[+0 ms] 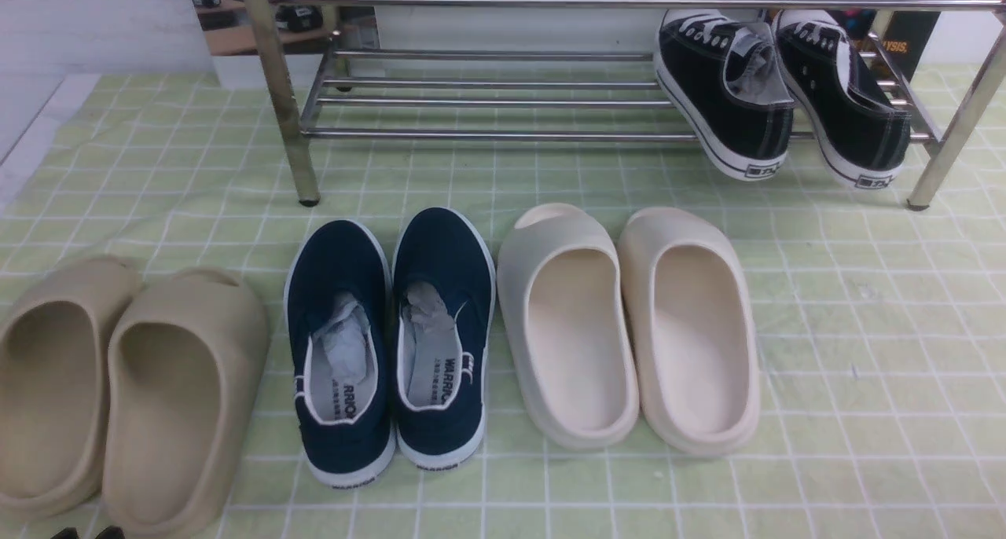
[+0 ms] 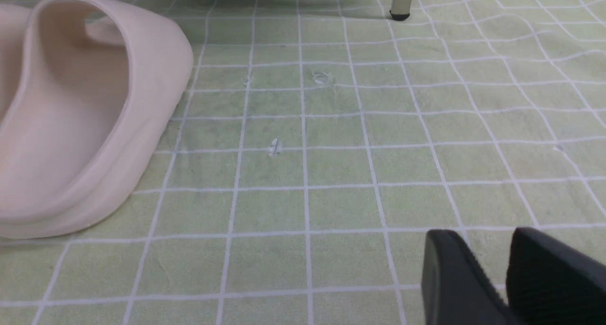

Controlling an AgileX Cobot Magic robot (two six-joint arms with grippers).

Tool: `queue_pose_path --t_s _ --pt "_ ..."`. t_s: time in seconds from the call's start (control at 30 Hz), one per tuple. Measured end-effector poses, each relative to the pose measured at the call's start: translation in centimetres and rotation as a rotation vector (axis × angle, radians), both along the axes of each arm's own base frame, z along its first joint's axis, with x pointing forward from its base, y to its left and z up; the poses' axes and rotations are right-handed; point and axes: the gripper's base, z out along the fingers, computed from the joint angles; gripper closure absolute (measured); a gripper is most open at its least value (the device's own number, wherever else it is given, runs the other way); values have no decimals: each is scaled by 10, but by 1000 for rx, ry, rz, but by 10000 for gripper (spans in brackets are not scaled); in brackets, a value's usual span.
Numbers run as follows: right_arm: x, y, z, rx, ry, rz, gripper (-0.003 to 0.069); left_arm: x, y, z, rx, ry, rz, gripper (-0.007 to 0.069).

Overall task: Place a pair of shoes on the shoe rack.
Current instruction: Use the left arm to grab the shoe closest to it

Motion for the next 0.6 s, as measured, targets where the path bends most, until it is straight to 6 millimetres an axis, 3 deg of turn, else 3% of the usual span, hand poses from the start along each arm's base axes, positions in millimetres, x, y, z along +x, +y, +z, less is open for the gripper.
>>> queue_pose_path --t_s 0.6 --pt "0 0 0 1 0 0 422 0 0 0 0 0 0 384"
